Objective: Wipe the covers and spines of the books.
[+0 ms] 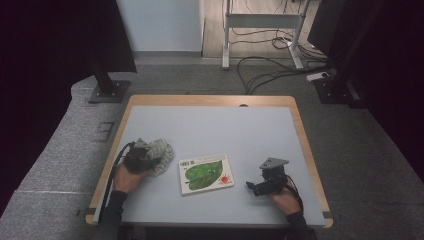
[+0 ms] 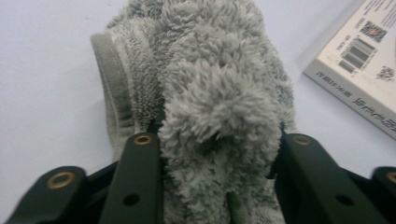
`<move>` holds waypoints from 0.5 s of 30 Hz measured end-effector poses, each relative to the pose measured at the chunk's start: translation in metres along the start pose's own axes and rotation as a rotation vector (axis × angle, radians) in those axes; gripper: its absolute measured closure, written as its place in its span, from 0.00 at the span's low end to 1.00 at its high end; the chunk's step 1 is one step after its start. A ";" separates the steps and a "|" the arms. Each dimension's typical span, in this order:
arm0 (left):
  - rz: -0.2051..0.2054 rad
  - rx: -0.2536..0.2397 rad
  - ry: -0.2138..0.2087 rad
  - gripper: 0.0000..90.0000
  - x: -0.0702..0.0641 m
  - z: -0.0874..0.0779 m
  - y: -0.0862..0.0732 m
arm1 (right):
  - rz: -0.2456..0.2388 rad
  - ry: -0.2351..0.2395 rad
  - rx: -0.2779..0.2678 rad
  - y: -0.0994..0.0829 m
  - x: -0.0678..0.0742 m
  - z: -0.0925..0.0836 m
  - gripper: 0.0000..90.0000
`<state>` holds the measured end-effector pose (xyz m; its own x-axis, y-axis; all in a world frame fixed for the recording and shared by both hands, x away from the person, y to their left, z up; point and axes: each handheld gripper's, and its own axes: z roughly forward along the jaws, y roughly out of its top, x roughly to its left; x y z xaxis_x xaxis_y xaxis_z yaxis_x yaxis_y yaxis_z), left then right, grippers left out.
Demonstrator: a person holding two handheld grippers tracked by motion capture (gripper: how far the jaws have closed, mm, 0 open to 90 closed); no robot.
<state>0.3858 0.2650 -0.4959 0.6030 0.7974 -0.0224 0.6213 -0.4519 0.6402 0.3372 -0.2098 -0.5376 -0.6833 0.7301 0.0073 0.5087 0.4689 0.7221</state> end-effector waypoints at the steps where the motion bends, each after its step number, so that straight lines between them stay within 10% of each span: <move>1: 0.001 -0.008 -0.001 0.73 -0.001 -0.002 0.001 | 0.000 0.000 0.000 0.000 0.000 0.000 0.00; 15: 0.076 -0.129 -0.071 0.71 -0.035 -0.036 0.035 | -0.001 -0.001 0.000 0.000 0.000 0.000 0.00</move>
<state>0.3687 0.2354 -0.4451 0.6825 0.7305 -0.0210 0.5054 -0.4511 0.7356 0.3372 -0.2098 -0.5377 -0.6834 0.7300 0.0065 0.5081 0.4692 0.7222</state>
